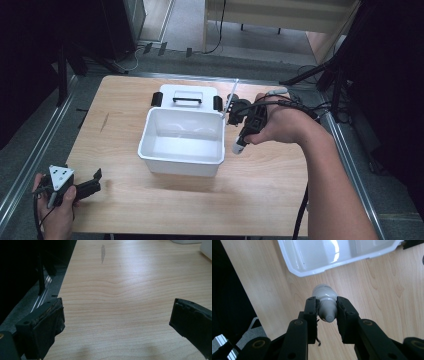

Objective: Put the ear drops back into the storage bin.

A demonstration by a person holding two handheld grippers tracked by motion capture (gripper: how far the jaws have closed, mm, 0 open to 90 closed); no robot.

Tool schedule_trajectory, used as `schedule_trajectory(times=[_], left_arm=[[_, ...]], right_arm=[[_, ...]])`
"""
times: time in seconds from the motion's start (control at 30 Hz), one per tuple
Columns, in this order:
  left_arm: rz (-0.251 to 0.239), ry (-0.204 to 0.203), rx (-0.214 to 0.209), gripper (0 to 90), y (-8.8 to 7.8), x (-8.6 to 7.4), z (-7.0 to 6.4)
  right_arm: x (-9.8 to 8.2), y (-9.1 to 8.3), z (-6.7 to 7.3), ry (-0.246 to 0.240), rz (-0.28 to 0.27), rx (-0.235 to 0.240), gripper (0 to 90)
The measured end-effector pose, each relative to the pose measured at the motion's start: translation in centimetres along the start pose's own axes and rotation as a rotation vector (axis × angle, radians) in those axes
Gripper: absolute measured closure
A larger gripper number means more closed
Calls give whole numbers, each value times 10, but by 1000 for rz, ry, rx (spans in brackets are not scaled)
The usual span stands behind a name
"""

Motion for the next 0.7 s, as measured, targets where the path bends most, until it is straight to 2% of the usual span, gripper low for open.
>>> schedule_trajectory(times=[0.33,0.7], left_arm=[[0,1,-1,0,0,0,0],[1,2,-3,0,0,0,0]], right_arm=[[28,7,14,-69,2,18,722],[44,19,19,-106,9,35,722]])
Point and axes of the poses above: each handheld gripper's, and its own axes: y roughly forward along the jaws, x roughly out of its top, z roughly to its left, the point moved 6 cm from there along y, roughly forward along the jaws, and after that the axes turned 10 degrees about -z, right-handed, at the moved point
